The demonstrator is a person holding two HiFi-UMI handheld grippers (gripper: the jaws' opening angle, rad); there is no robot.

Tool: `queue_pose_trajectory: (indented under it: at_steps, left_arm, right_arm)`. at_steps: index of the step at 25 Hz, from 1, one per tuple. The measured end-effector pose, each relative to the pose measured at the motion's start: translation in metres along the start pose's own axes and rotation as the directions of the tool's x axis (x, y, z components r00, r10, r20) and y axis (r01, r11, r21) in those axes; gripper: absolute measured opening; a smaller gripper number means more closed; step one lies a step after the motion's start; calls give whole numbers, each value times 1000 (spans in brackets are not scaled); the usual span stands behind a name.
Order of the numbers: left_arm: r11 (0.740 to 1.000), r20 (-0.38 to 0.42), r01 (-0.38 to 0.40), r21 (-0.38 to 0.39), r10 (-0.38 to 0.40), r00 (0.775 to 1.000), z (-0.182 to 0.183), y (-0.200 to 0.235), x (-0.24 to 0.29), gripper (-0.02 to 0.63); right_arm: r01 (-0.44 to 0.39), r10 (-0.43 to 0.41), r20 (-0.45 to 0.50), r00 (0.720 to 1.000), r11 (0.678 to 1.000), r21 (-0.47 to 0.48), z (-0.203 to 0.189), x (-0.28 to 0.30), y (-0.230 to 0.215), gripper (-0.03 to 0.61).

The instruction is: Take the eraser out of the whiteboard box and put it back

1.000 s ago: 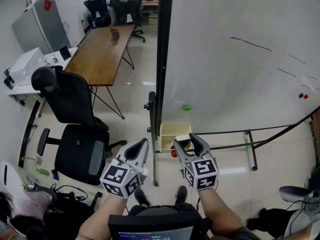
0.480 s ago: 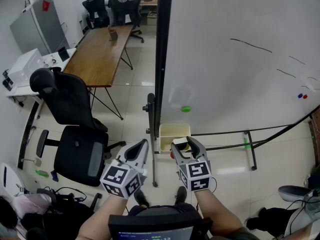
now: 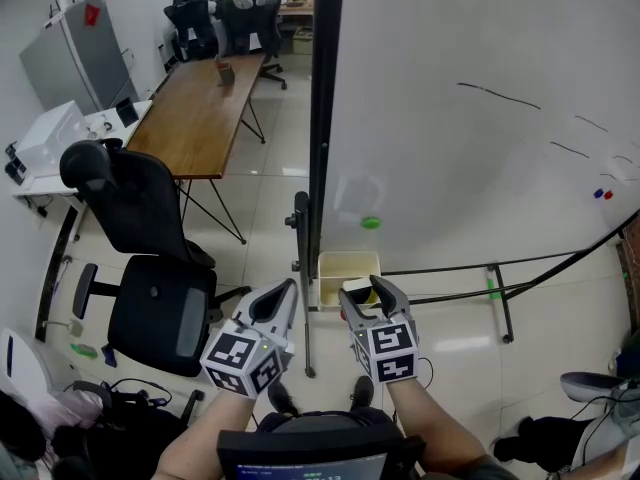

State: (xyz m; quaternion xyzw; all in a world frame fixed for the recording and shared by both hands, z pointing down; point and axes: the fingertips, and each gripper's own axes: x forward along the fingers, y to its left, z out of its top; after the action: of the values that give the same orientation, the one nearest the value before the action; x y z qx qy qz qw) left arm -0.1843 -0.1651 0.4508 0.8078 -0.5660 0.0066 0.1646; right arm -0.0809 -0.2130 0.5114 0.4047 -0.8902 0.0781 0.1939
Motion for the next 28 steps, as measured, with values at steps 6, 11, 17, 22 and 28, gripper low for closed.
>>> queue_pose_trajectory:
  at_steps: [6,11,17,22,28]
  left_arm:
    - [1000,2,-2,10,2,1000,4,0,-1,35]
    - [1000,26,0,22,-1,1000,17,-4,-2,35]
    - [998,91,-7,57,2,996,53,-17,-8,35]
    - [997,153,-11,77,0,988,82,-29,-13,35]
    - [996,190,-8,85,-8,982,107,-41,-20,35]
  right_arm:
    - [-24,24,8,1000,1000,7,5,-4,1,298]
    - [-37,34,73,997,999,37,27,-20,-7,298]
    - [-38,27,190,981,998,57,77,-57,-24,215]
    - [-28,6,288,957,997,71,118,-88,-38,103]
    - [-36,-2,378,926,995,93,153,-118,-47,15]
